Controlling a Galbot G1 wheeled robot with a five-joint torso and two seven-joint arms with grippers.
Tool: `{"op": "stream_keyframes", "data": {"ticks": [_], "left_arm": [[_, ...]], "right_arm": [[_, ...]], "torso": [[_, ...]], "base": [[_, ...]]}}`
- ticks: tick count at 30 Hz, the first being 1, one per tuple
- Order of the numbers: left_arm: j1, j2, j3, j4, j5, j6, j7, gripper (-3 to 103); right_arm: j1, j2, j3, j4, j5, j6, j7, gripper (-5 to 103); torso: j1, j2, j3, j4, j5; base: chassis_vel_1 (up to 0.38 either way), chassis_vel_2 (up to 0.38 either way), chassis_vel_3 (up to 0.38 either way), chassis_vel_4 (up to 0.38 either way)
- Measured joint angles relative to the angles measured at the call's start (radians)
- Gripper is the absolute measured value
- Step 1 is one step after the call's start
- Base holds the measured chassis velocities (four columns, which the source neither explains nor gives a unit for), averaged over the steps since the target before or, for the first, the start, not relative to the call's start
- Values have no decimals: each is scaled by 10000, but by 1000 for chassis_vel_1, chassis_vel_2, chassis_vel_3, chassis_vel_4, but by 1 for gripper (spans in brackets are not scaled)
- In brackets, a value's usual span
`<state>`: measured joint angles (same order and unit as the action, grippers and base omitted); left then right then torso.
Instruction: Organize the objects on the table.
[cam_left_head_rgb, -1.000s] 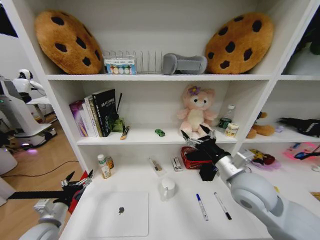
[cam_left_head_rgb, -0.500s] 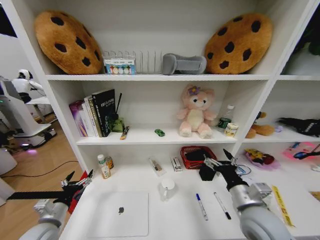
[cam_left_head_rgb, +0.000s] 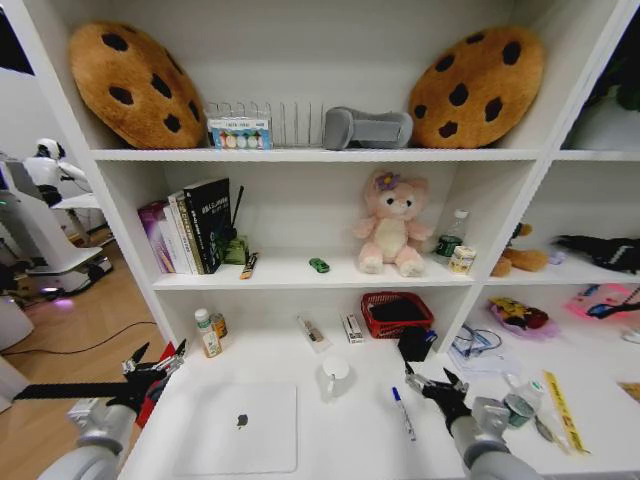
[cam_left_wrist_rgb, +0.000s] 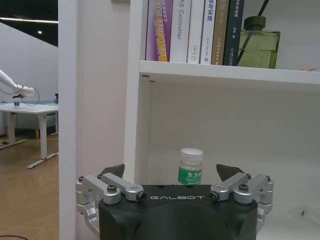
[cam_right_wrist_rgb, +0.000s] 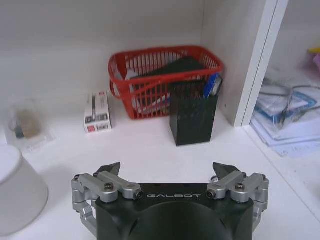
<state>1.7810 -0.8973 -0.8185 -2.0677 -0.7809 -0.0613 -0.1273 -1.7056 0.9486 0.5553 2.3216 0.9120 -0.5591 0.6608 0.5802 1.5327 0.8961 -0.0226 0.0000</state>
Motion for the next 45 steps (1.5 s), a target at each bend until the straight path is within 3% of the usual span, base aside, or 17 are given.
{"op": "stream_keyframes", "data": {"ticks": [1, 4, 6, 8, 12, 36, 40, 43, 44, 45], "left_arm": [[0, 0, 0, 0, 0, 0, 0, 100], [0, 0, 0, 0, 0, 0, 0, 100], [0, 0, 0, 0, 0, 0, 0, 100], [0, 0, 0, 0, 0, 0, 0, 100], [1, 0, 0, 0, 0, 1, 0, 100], [0, 0, 0, 0, 0, 0, 0, 100], [0, 0, 0, 0, 0, 0, 0, 100], [0, 0, 0, 0, 0, 0, 0, 100], [0, 0, 0, 0, 0, 0, 0, 100], [0, 0, 0, 0, 0, 0, 0, 100]], "right_arm": [[0, 0, 0, 0, 0, 0, 0, 100], [682, -273, -220, -146, 1087, -1218, 656, 100], [790, -317, -249, -180, 1214, -1374, 676, 100], [1204, -438, -356, -327, 1945, -1762, 693, 100], [1882, -585, -730, -731, 2700, -1865, 622, 100], [2567, -689, -1800, -2144, 2550, -1798, 761, 102], [2703, -684, -1961, -2389, 2520, -1769, 751, 88], [2726, -691, -1971, -2435, 2510, -1761, 747, 83], [2765, -707, -1991, -2494, 2499, -1742, 735, 72], [2781, -716, -2001, -2505, 2497, -1741, 732, 72]], "torso": [[0, 0, 0, 0, 0], [0, 0, 0, 0, -1], [0, -1, 0, 0, 0], [0, 0, 0, 0, -1], [1, -1, 1, 0, -1], [0, -1, 0, 0, -1], [0, 0, 0, 0, -4], [0, 1, -2, 0, -7], [0, 1, -3, -1, -9], [-1, 1, -3, -1, -9]], "base": [[0, 0, 0, 0], [0, 0, 0, 0], [0, 0, 0, 0], [0, 0, 0, 0], [0, 0, 0, 0], [0, 0, 0, 0], [0, 0, 0, 0], [0, 0, 0, 0], [0, 0, 0, 0], [0, 0, 0, 0]]}}
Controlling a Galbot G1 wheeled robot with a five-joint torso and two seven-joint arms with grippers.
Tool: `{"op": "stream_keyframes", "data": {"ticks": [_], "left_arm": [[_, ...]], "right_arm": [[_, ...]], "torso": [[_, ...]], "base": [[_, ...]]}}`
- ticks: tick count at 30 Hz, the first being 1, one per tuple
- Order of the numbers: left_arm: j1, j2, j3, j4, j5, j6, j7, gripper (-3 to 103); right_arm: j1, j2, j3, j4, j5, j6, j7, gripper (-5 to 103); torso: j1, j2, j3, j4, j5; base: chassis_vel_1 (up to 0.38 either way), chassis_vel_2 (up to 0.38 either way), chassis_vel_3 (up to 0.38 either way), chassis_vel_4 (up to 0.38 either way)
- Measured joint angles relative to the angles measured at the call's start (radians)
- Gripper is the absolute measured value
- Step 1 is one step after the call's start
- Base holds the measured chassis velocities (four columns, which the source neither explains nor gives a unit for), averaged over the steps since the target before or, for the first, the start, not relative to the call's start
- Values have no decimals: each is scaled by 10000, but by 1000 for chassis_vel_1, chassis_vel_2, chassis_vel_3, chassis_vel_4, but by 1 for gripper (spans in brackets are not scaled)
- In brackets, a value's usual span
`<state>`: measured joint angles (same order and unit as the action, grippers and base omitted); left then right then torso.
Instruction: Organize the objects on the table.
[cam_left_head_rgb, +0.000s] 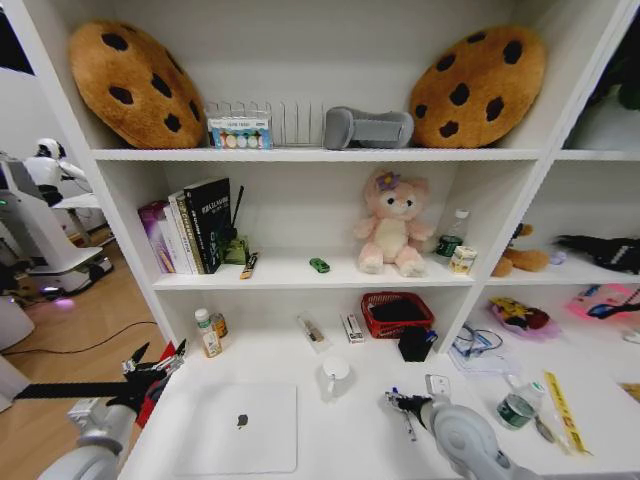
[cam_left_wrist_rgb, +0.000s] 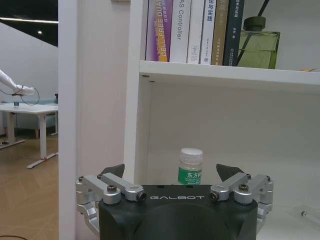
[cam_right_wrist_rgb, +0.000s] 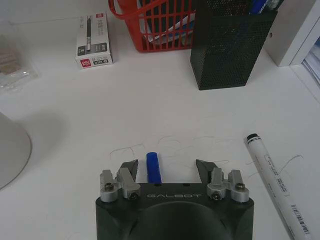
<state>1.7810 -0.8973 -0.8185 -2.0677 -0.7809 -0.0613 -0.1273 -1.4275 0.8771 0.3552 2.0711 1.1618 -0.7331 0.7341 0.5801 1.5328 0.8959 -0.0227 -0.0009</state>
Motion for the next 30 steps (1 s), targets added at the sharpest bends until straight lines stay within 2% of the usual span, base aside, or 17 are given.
{"op": "stream_keyframes", "data": {"ticks": [1, 3, 4, 5, 7, 10, 11, 13, 17, 22, 24, 25, 26, 27, 28, 29, 30], "left_arm": [[0, 0, 0, 0, 0, 0, 0, 100], [1, 0, 0, 0, -1, 0, 0, 100], [0, 0, 0, 0, 0, 0, 0, 100], [0, 0, 0, 0, 0, 0, 0, 100], [1, 0, 0, 0, 0, 0, 1, 100], [0, 0, 0, 1, -1, 0, 0, 100], [0, 0, 0, 0, 0, 0, 0, 100], [0, 0, 0, 0, 0, 0, 0, 100], [0, 0, 0, 0, -1, 0, 0, 100], [0, 0, 0, 1, 0, 0, 0, 100], [0, 0, 0, 0, -1, 0, 0, 100], [0, 0, 0, 0, -1, 0, 0, 100], [0, 0, 0, 0, 0, 0, 0, 100], [0, 1, 0, 0, 0, 0, 0, 100], [1, 0, 0, 0, 0, 0, 0, 100], [1, 0, 0, 0, 0, 0, 0, 100], [0, 0, 0, 1, 0, 0, 0, 100]], "right_arm": [[22, -18, -22, -2, -1, 1, -2, 61], [34, -33, -37, 1, -1, 1, -3, 61], [41, -58, -55, 6, -1, 1, -5, 50], [41, -58, -55, 6, -1, 1, -5, 50], [37, -99, -96, 18, 0, 1, -7, 39], [32, -108, -107, 23, 0, 1, -7, 39], [21, -122, -133, 39, 0, 1, -7, 28], [20, -135, -187, 64, 0, -1, -2, 18], [40, -134, -205, 78, 4, -5, 12, 9], [-64, -101, -116, 227, -186, -36, 9, 8], [-242, -22, 59, 442, -1117, 74, -292, 8], [-242, -22, 59, 442, -1117, 74, -292, 8], [-374, 46, 139, 509, -2091, 574, -678, 8], [-526, 136, 210, 501, -3624, 1463, -1113, 8], [-565, 167, 231, 482, -4087, 1752, -1226, 8], [-565, 167, 231, 482, -4087, 1752, -1226, 8], [-695, 258, 318, 338, -5591, 2949, -1685, 8]], "torso": [[0, 0, 0, 0, 2], [0, 0, 0, 0, 5], [0, 0, 0, 0, 6], [0, 0, 0, 0, 6], [0, 0, 2, 0, 7], [0, 0, 2, 0, 7], [0, 0, 2, 0, 7], [0, -1, 2, 0, 9], [1, -1, 3, 1, 11], [1, -3, 5, 1, 15], [1, -4, 5, 1, 14], [1, -4, 5, 1, 14], [1, -3, 5, 0, 12], [1, -3, 5, 1, 13], [0, -3, 5, 1, 12], [0, -3, 5, 1, 12], [0, -3, 4, 0, 9]], "base": [[0, 0, 0, 0], [0, 0, 0, 0], [0, 0, 0, 0], [0, 0, 0, 0], [0, 0, 0, 0], [0, 0, 0, 0], [0, 0, 0, 0], [0, 0, 0, 0], [0, 0, 0, 0], [0, 0, 0, 0], [0, 0, 0, 0], [0, 0, 0, 0], [0, 0, 0, 0], [0, 0, 0, 0], [0, 0, 0, 0], [0, 0, 0, 0], [0, 0, 0, 0]]}}
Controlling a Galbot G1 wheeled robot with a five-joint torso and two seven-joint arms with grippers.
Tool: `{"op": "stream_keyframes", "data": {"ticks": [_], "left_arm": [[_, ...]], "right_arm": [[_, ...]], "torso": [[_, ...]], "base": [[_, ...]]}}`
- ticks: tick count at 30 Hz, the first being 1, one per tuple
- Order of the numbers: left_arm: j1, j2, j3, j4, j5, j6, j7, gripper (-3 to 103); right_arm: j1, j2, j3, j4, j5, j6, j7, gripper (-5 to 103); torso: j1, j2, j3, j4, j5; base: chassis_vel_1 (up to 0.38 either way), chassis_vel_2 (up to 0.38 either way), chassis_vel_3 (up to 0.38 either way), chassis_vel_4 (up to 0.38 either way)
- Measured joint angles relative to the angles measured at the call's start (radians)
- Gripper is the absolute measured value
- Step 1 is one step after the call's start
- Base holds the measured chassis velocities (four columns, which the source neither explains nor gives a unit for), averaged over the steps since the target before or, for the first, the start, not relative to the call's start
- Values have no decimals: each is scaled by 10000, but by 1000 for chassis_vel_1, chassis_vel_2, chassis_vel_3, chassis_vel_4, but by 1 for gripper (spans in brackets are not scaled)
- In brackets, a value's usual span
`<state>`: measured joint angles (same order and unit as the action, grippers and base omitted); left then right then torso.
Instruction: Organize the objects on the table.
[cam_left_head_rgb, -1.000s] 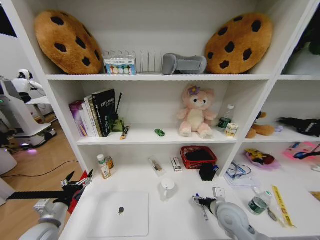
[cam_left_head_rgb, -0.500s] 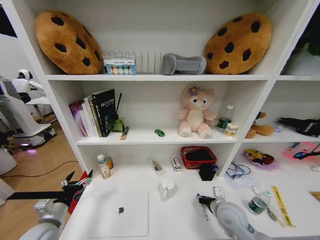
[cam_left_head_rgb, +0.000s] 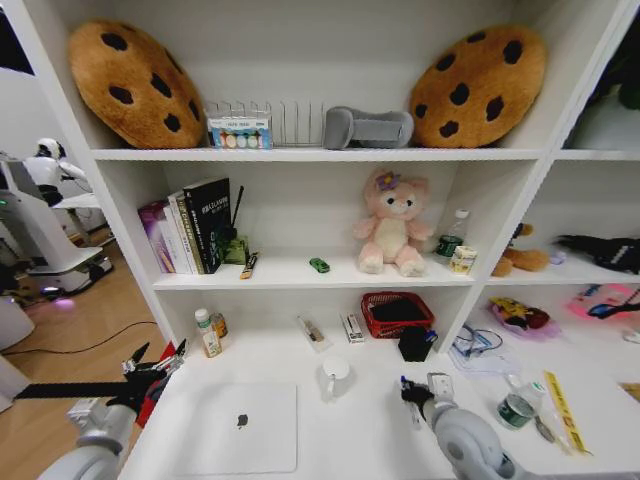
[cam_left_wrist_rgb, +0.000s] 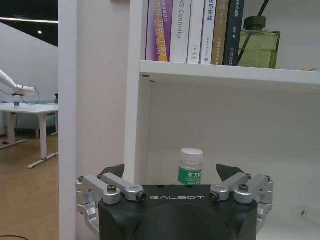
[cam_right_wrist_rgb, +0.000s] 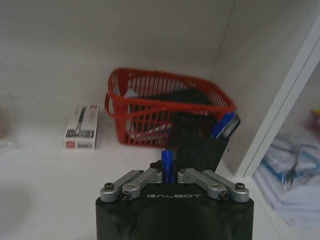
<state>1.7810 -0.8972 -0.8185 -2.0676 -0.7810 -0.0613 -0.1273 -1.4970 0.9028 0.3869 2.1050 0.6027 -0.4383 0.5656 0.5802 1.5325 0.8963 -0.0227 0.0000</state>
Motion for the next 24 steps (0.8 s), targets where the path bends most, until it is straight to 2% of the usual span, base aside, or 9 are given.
{"op": "stream_keyframes", "data": {"ticks": [1, 3, 4, 6, 7, 9, 12, 15, 24], "left_arm": [[0, 0, 0, 0, 0, 0, 0, 100], [0, 0, 0, 0, 0, 0, 0, 100], [0, 0, 0, 0, 0, 0, 0, 100], [0, 0, 0, 0, 0, 0, 1, 100], [0, 0, 0, 0, 0, 0, 1, 100], [0, 0, 0, 0, 1, 0, 0, 100], [0, 1, 0, 0, 0, 0, 0, 100], [0, 0, 0, 0, 0, 0, 0, 100], [0, 0, 0, -1, 0, 0, 0, 100]], "right_arm": [[0, 0, 0, 0, 0, 0, 0, 8], [21, 74, 106, -509, -1426, 1610, -556, 8], [21, 74, 106, -509, -1426, 1610, -556, 8], [306, 97, 180, -1157, -2610, 2956, -1002, 8], [306, 97, 180, -1157, -2610, 2956, -1002, 8], [755, 84, 180, -1644, -3117, 3735, -1245, 8], [1254, 52, 107, -1939, -3066, 4104, -1306, 8], [1837, -6, -7, -2000, -2463, 4048, -1230, 8], [2968, -109, -243, -2789, -2096, 4120, -1165, 8]], "torso": [[0, 0, 0, 0, 0], [0, 0, 0, 0, 0], [0, 0, 0, 0, 0], [0, 0, -1, 0, 1], [0, 0, -1, 0, 1], [0, 0, 0, 0, 1], [0, 0, 0, 0, 1], [0, 0, -1, 1, 0], [1, 1, -1, 0, 0]], "base": [[0, 0, 0, 0], [0, 0, 0, 0], [0, 0, 0, 0], [0, 0, 0, 0], [0, 0, 0, 0], [0, 0, 0, 0], [0, 0, 0, 0], [0, 0, 0, 0], [0, 0, 0, 0]]}}
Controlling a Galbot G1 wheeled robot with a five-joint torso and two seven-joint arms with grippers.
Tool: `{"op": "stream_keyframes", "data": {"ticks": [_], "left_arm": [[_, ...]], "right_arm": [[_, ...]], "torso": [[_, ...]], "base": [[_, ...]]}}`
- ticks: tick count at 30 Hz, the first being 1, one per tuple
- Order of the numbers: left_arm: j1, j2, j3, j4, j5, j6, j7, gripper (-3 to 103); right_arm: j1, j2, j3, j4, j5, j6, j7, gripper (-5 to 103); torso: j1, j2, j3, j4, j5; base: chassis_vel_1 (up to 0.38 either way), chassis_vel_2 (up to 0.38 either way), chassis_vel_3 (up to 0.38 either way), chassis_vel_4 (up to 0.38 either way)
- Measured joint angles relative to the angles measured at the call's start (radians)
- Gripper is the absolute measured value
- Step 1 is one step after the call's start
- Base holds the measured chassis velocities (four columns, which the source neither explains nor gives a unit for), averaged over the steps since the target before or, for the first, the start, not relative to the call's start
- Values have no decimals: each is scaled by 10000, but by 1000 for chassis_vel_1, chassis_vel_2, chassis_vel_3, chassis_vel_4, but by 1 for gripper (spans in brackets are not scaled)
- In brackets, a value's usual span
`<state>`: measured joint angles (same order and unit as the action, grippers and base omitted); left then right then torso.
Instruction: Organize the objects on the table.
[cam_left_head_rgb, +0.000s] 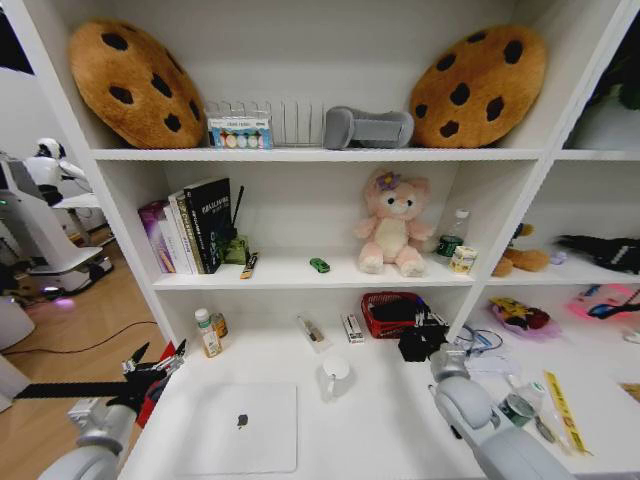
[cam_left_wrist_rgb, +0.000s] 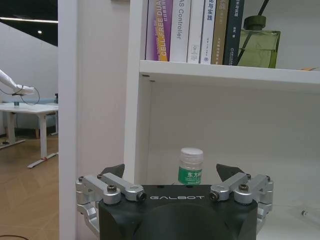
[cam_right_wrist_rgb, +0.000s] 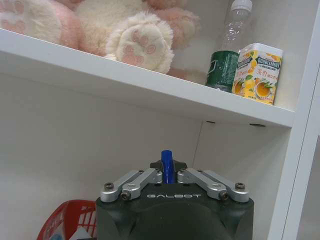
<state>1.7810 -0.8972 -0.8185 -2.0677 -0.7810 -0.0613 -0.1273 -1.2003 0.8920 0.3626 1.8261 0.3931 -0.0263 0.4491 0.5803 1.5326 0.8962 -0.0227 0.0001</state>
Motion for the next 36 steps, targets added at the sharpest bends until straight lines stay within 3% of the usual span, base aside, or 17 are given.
{"op": "stream_keyframes", "data": {"ticks": [20, 36], "left_arm": [[0, 0, 0, 0, 0, 0, 0, 100], [0, 0, 0, 0, 1, 0, 0, 100]], "right_arm": [[570, 373, -490, -1883, -682, 1102, -466, 8], [-314, 429, -342, -1803, -1217, 1510, -506, 8]], "torso": [[0, 0, 0, 1, 0], [-2, 1, -1, 2, -2]], "base": [[0, 0, 0, 0], [0, 0, 0, 0]]}}
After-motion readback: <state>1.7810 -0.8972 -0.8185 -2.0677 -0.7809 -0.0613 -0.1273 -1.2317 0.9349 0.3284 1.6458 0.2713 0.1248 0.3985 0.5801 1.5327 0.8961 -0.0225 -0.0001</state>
